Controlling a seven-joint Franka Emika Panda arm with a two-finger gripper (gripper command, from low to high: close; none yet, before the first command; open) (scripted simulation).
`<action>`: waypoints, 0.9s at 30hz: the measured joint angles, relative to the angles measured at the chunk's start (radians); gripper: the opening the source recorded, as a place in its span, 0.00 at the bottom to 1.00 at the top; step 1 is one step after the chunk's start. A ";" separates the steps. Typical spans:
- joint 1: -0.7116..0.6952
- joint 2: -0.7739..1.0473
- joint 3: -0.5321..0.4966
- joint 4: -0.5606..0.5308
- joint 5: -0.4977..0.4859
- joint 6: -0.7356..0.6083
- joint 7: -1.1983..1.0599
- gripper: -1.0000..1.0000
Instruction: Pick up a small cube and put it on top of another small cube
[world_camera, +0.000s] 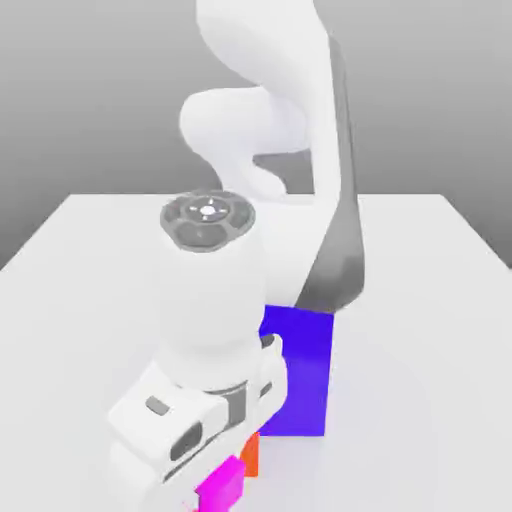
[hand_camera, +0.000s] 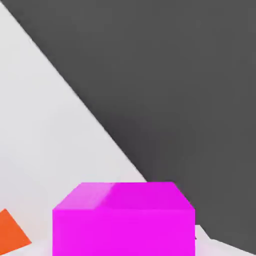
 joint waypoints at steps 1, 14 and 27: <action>-0.004 -0.010 -0.001 -0.004 -0.012 -0.006 -0.030 0.00; -0.065 -0.179 -0.004 -0.072 -0.116 -0.062 -0.459 0.00; -0.162 -0.351 -0.041 -0.318 -0.122 0.031 -0.969 0.00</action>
